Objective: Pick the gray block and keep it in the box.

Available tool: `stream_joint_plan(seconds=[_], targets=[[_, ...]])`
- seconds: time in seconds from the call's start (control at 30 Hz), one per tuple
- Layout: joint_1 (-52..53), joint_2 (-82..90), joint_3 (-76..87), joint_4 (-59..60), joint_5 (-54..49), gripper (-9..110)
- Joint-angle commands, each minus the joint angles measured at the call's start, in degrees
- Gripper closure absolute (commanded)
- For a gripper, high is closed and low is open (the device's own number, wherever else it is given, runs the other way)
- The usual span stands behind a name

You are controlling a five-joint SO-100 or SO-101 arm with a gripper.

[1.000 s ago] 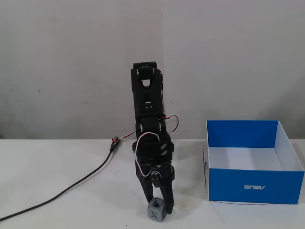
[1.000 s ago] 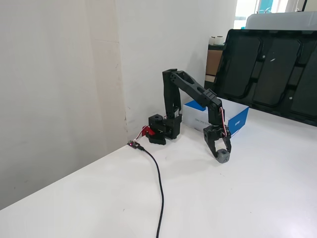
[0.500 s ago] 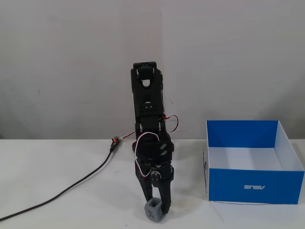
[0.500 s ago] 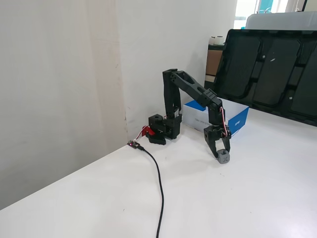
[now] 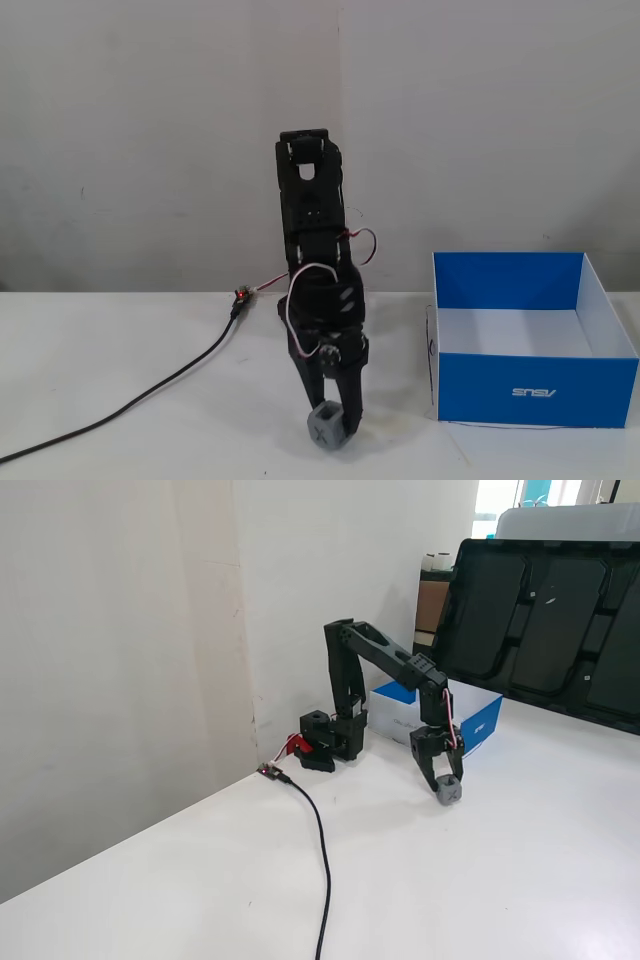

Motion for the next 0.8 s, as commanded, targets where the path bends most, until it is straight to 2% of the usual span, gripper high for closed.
stream_joint_plan(seconds=[0.0,0.33,0.77], targets=[[-0.09,5.62,-9.23,4.39,0.88,97],[-4.13,7.47,-22.76,14.50,3.43,97],[-16.44,13.01,-30.41,21.62,8.53,97]])
